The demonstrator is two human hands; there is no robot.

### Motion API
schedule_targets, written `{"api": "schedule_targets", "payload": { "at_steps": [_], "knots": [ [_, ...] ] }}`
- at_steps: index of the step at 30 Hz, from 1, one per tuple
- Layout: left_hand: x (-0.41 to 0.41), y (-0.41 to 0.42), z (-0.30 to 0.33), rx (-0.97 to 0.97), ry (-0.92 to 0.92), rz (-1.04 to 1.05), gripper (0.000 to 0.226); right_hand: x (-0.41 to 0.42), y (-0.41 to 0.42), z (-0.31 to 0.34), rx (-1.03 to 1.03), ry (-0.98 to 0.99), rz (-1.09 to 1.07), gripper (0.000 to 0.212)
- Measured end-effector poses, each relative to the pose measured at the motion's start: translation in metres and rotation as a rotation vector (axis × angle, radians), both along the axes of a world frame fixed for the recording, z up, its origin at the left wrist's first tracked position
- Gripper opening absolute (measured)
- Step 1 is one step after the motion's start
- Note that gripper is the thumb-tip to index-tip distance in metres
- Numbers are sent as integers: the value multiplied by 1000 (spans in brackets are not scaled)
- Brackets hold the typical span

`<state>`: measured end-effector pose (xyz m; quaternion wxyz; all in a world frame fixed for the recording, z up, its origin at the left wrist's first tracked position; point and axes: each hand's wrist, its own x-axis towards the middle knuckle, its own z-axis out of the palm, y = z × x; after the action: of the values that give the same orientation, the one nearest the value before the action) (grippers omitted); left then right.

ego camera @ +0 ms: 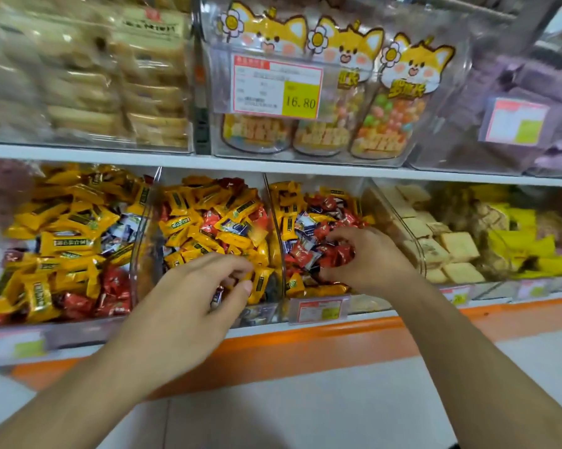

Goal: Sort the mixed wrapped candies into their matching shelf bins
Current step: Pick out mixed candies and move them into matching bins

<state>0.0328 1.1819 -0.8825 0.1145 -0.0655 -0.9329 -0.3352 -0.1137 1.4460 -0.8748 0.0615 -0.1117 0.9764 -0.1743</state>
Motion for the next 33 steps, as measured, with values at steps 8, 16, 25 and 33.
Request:
{"api": "schedule_targets", "payload": {
  "at_steps": [8, 16, 25, 33],
  "knots": [
    [11, 13, 1, 15, -41, -32, 31, 8, 3, -4, -144, 102, 21, 35],
    [8, 11, 4, 74, -57, 10, 24, 9, 8, 0, -344, 173, -56, 24],
    [-1, 10, 8, 155, -85, 41, 16, 14, -2, 9, -809, 150, -120, 26],
    [-3, 9, 5, 231, -162, 87, 17, 13, -17, 7, -934, 114, -189, 25]
  ]
}}
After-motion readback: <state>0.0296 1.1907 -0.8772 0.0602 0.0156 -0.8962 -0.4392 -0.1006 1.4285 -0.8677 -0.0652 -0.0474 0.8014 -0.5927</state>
